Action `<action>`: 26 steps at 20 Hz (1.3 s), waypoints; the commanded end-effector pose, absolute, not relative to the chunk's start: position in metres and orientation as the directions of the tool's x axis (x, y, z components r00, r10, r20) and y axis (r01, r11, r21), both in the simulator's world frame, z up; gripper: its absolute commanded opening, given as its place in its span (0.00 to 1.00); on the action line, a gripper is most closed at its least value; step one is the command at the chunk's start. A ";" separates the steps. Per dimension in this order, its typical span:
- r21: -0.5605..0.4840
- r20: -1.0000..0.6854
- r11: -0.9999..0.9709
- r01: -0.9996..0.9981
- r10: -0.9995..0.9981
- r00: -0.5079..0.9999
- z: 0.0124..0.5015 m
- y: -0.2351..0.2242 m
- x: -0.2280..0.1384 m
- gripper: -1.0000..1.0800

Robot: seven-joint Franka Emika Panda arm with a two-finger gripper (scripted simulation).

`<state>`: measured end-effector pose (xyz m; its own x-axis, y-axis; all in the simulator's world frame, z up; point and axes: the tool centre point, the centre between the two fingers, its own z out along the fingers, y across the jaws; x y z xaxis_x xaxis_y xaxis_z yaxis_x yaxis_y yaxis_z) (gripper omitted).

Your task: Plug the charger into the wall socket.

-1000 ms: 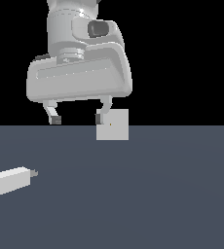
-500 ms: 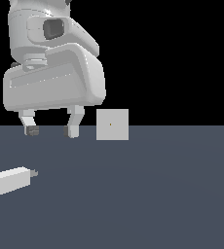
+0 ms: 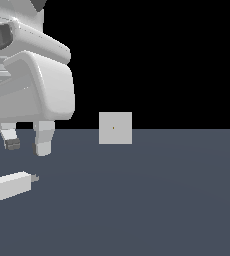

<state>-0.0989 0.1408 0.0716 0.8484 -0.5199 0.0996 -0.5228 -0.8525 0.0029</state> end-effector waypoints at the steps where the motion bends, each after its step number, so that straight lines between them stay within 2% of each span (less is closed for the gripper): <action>1: 0.001 0.106 -0.840 -0.542 -0.539 0.835 0.068 0.147 -0.100 0.96; 16: 0.000 0.116 -0.819 -0.574 -0.570 0.813 0.060 0.160 -0.100 0.96; 26: 0.000 0.116 -0.818 -0.576 -0.572 0.812 0.021 0.160 -0.101 0.96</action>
